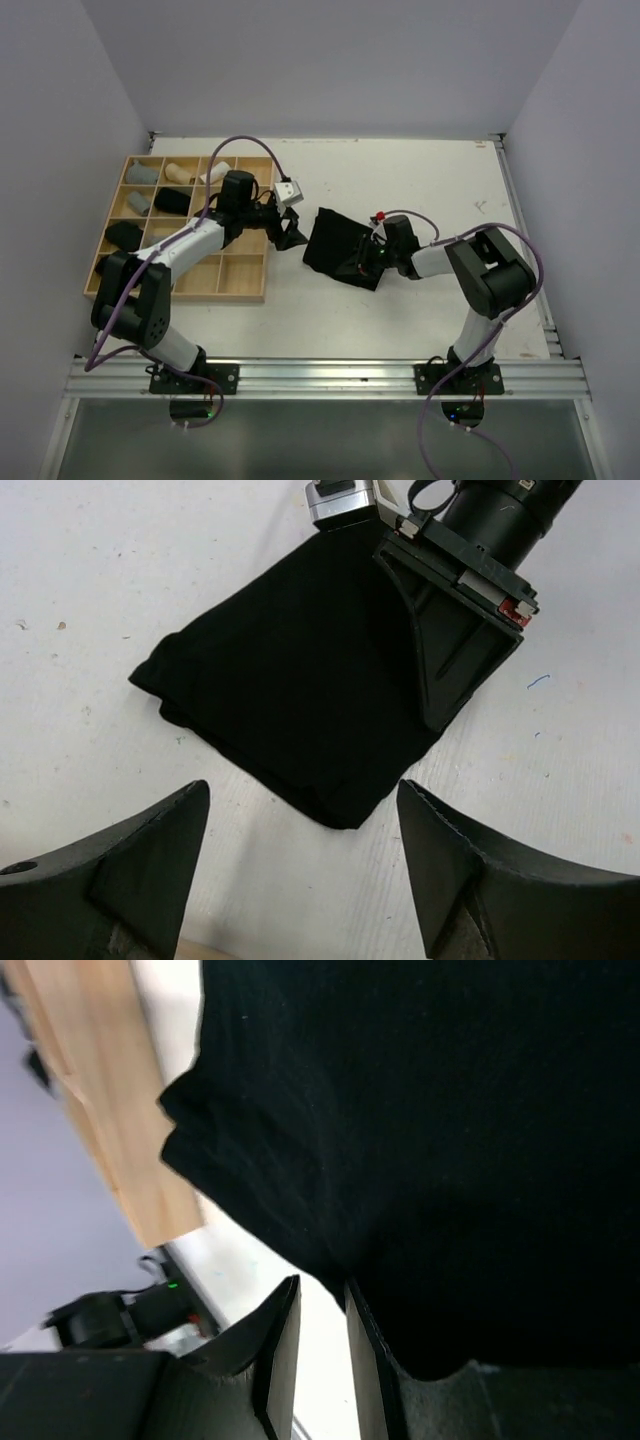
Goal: Roll the underwear
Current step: Fold the underwear
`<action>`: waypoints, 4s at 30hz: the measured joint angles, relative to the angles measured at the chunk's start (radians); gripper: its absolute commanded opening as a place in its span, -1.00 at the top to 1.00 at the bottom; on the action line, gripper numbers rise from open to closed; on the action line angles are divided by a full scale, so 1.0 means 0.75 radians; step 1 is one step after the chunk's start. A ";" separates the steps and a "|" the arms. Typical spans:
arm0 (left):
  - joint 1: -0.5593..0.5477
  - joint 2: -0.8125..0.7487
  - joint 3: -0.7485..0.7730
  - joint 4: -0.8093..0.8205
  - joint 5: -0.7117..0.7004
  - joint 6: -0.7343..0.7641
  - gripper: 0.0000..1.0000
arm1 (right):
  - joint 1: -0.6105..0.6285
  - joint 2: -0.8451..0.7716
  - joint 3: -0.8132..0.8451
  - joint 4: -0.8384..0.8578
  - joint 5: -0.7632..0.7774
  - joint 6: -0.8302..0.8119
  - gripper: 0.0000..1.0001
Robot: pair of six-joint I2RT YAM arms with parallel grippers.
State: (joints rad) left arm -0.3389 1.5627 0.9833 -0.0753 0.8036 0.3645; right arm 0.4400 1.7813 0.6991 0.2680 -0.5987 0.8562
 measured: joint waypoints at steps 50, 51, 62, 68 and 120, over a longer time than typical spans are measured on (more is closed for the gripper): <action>-0.169 0.572 0.159 0.379 0.256 -0.784 -0.32 | -0.320 -0.151 0.035 -0.392 -0.138 -0.277 0.51; -0.169 0.503 0.146 0.356 0.248 -0.735 -0.36 | -0.320 -0.202 0.051 -0.443 -0.129 -0.310 0.50; -0.171 0.025 0.055 -0.115 0.163 0.299 -0.40 | -0.102 -0.716 0.279 -0.968 0.208 -0.794 0.23; -0.209 0.015 -0.145 -0.283 0.042 0.866 -0.35 | 0.021 -0.542 0.286 -1.200 0.426 -0.836 0.17; -0.086 0.061 -0.163 -0.387 0.140 1.429 -0.31 | 0.522 -0.185 0.302 -1.304 0.929 -1.596 0.53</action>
State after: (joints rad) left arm -0.4034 1.6085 0.8608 -0.3656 0.9089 1.4364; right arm 0.8314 1.6428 0.9253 -0.7097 0.0978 -0.3408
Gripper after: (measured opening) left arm 0.653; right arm 0.364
